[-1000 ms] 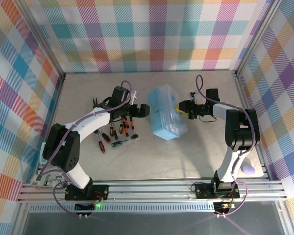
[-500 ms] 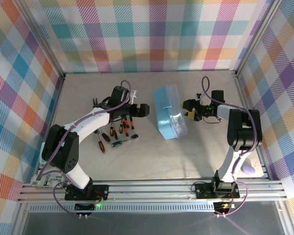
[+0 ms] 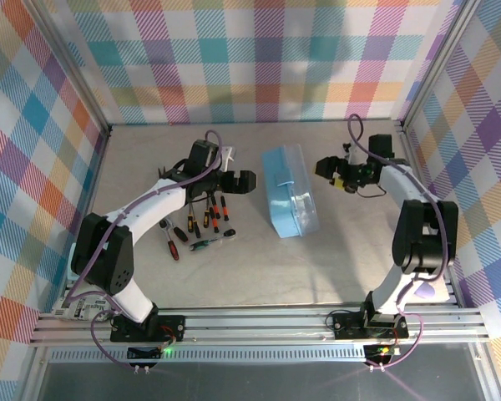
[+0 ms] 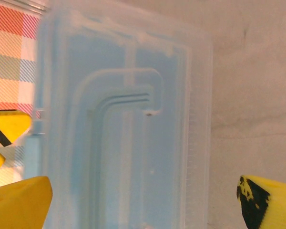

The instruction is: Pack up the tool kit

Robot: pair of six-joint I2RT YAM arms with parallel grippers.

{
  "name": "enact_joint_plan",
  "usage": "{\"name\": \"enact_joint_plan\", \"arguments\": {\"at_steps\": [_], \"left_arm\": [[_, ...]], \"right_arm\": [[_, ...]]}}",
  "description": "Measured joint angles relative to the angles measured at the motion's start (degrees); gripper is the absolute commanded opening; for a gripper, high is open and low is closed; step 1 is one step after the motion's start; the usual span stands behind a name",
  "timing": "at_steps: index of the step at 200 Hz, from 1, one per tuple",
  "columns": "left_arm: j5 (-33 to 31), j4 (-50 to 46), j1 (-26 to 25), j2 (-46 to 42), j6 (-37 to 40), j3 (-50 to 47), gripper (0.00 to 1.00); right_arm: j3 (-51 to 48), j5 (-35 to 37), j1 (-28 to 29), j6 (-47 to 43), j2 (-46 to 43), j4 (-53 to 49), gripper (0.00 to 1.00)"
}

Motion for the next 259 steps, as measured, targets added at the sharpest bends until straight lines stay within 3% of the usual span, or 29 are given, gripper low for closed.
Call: {"name": "enact_joint_plan", "arguments": {"at_steps": [37,111,168,259], "left_arm": [[4.5,2.1,-0.1,0.0,-6.6,2.5,1.00],[16.4,12.4,-3.7,6.4,-25.4,7.4,1.00],[17.9,8.8,-7.1,11.1,-26.7,14.3,1.00],[14.5,-0.9,-7.2,13.5,-25.1,17.9,1.00]], "right_arm": [[3.0,1.1,0.6,-2.3,-3.8,-4.0,1.00],[3.0,3.9,7.9,-2.6,-2.1,-4.9,0.69],[3.0,5.2,8.1,-1.8,-1.9,-3.5,0.49],[2.9,5.5,9.5,-0.6,-1.0,-1.8,0.40]]}}
